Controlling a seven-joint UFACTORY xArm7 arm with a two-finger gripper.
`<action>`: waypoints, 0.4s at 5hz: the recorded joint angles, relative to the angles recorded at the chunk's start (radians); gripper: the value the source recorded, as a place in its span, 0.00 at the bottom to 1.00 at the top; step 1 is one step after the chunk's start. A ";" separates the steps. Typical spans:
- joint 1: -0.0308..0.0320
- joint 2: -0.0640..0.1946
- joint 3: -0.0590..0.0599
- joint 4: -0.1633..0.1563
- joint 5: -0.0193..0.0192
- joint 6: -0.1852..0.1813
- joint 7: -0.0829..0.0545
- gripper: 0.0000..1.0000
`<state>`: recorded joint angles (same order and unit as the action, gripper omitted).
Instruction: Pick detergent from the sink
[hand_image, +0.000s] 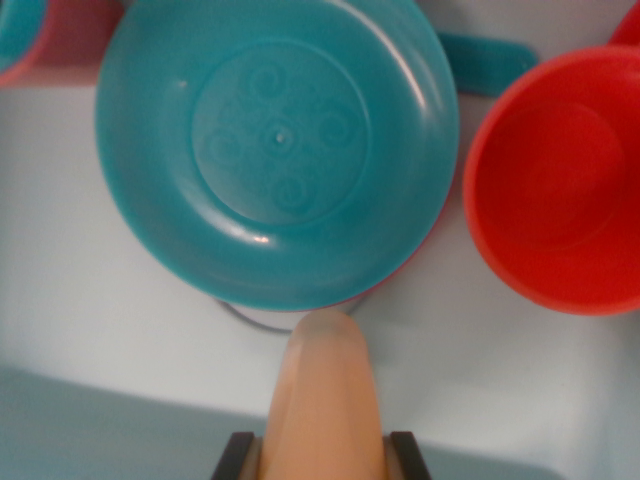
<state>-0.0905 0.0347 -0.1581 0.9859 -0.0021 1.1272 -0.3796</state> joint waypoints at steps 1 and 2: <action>0.0005 -0.014 0.000 0.031 -0.0021 0.045 0.002 1.00; 0.0005 -0.014 0.000 0.031 -0.0021 0.045 0.002 1.00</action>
<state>-0.0900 0.0207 -0.1576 1.0174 -0.0042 1.1725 -0.3780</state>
